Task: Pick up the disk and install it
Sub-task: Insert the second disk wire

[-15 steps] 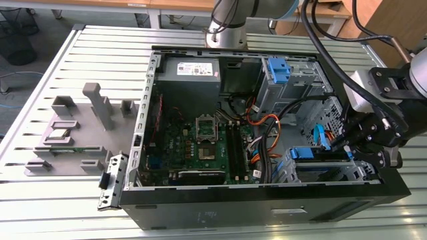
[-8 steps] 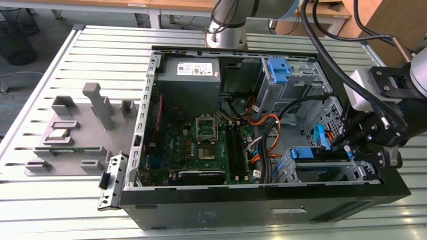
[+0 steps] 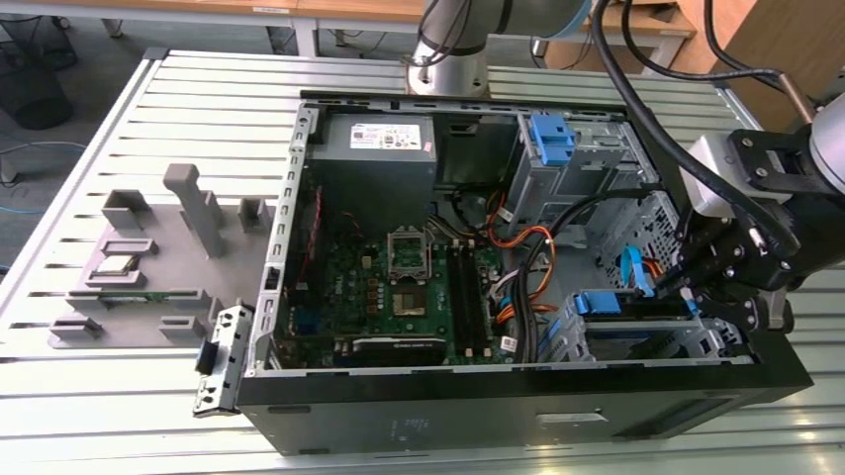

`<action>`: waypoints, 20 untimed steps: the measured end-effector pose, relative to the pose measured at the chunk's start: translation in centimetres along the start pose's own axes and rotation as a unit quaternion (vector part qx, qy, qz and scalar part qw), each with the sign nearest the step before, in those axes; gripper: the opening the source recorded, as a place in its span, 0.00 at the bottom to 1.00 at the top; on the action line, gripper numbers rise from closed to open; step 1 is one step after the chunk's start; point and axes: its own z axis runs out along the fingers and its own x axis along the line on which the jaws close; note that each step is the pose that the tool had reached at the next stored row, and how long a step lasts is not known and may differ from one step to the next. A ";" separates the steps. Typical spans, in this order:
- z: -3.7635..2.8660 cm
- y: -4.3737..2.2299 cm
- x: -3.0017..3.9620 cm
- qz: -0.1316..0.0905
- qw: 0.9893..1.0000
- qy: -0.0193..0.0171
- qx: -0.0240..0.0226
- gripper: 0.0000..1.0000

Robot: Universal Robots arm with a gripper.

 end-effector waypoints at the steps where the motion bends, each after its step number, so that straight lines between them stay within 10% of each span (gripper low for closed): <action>1: 0.00 0.00 0.00 0.000 1.000 0.000 0.000 0.17; 20: 0.06 0.16 0.02 0.000 1.000 0.005 0.000 0.17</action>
